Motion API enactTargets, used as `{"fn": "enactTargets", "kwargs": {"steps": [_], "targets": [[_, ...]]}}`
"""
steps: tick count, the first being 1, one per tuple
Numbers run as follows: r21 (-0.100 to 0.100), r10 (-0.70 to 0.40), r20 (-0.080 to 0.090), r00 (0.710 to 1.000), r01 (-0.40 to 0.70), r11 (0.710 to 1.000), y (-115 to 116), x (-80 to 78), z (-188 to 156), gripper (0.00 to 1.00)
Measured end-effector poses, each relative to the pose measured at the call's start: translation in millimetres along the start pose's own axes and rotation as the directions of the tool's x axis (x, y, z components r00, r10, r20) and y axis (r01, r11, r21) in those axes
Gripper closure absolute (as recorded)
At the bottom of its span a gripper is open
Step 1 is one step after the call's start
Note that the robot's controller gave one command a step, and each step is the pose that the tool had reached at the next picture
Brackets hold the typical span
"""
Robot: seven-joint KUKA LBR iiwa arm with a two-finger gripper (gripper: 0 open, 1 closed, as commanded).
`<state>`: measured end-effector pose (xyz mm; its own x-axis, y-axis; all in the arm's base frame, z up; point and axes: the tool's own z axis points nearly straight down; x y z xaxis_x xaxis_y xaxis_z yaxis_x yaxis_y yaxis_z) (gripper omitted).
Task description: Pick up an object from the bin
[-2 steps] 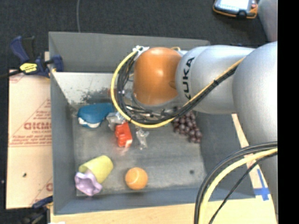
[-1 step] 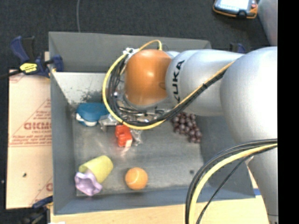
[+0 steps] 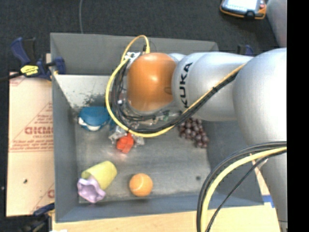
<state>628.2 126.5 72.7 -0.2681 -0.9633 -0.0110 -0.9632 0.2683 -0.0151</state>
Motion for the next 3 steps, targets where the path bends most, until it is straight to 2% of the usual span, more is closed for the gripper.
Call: {"fn": "enactTargets", "kwargs": {"steps": [2,3], "targets": [[0.0,0.004,0.002,1.0,-0.004,1.0,-0.5,0.0,-1.5,1.0],[-0.003,0.005,0.0,1.0,-0.005,1.0,0.6,0.3,-23.1,1.0]]}}
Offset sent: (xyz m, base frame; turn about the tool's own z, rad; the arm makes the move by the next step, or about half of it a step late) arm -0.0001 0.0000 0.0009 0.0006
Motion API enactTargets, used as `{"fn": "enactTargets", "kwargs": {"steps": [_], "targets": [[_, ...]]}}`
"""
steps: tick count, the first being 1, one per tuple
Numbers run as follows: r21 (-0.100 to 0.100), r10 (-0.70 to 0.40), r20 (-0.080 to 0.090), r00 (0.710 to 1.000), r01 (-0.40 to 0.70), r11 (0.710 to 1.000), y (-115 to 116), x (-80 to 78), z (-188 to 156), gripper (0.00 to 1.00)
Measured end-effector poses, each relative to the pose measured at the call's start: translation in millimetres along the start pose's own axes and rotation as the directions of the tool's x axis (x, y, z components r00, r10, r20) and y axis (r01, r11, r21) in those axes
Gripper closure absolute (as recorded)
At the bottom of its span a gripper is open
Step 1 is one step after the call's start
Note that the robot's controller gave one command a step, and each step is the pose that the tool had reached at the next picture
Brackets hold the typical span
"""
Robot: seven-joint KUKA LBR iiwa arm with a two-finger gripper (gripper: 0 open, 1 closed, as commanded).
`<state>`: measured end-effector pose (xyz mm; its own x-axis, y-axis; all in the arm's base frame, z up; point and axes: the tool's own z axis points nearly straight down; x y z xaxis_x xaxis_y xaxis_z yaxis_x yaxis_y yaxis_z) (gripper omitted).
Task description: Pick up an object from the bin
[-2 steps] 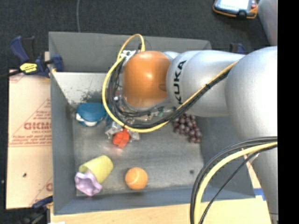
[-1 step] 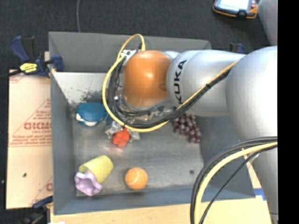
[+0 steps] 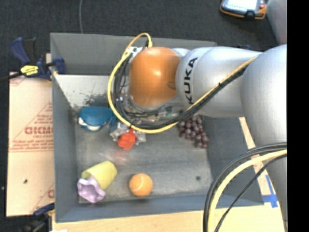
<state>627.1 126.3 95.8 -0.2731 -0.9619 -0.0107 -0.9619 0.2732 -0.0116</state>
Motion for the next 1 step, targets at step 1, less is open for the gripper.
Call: {"fn": "enactTargets", "kwargs": {"steps": [1], "targets": [[0.002,0.003,0.001,1.0,-0.003,1.0,-1.0,-0.5,-26.4,1.0]]}}
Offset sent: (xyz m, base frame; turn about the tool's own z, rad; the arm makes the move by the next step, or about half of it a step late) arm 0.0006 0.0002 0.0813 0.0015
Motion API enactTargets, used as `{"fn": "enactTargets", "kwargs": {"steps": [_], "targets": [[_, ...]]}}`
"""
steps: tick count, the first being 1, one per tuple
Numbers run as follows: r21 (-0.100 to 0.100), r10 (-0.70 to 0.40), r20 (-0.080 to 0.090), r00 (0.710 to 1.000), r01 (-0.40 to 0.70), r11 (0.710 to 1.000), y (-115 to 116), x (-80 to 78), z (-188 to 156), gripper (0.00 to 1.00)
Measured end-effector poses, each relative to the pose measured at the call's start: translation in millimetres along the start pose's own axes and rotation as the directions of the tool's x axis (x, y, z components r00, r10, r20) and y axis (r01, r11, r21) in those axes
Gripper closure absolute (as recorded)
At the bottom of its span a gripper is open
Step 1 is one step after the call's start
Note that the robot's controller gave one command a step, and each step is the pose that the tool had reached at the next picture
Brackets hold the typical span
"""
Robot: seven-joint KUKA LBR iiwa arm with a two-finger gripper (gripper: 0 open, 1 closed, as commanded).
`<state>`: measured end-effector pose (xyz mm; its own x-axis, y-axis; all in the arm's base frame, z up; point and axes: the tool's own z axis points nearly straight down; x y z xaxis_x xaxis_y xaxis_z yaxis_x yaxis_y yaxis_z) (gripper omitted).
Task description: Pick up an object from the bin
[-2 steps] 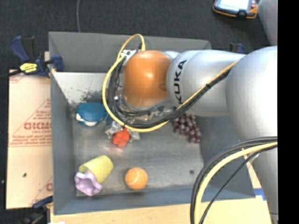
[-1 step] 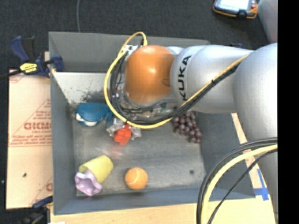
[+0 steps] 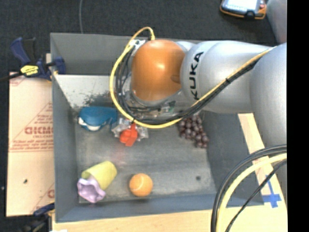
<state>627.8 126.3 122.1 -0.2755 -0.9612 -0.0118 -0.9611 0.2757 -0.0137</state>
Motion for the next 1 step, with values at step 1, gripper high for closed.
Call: {"fn": "enactTargets", "kwargs": {"steps": [1], "targets": [[0.0,0.002,0.0,1.0,-0.002,1.0,-0.4,-0.2,-27.2,1.0]]}}
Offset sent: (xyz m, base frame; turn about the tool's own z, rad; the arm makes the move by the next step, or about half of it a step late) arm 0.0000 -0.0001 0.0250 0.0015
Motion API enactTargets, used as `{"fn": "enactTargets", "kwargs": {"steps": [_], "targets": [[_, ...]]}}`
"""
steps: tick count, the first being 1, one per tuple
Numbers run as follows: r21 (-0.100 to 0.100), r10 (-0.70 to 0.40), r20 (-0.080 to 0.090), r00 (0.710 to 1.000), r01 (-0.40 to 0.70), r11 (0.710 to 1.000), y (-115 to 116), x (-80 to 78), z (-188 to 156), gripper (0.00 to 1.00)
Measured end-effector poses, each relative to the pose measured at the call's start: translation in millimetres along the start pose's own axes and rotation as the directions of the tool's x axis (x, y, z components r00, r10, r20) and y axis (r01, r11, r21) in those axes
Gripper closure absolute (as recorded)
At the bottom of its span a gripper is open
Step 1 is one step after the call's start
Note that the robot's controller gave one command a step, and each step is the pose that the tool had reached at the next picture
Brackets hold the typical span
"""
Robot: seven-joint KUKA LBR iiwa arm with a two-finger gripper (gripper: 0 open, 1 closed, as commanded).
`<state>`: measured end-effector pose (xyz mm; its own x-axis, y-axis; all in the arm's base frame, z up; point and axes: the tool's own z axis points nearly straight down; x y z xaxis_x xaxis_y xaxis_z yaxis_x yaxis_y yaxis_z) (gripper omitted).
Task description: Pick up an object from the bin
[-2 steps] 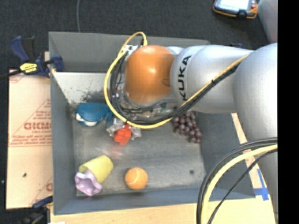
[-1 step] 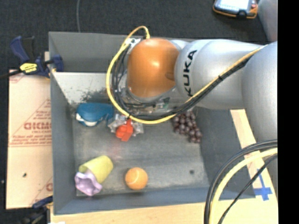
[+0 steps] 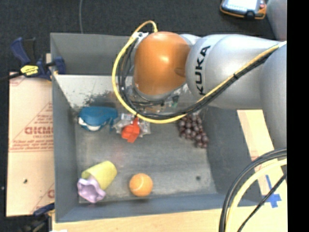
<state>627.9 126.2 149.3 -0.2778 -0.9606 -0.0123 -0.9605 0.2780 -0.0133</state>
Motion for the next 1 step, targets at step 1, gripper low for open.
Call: {"fn": "enactTargets", "kwargs": {"steps": [1], "targets": [[0.001,-0.001,0.0,1.0,0.001,1.0,-0.6,-0.4,-22.4,1.0]]}}
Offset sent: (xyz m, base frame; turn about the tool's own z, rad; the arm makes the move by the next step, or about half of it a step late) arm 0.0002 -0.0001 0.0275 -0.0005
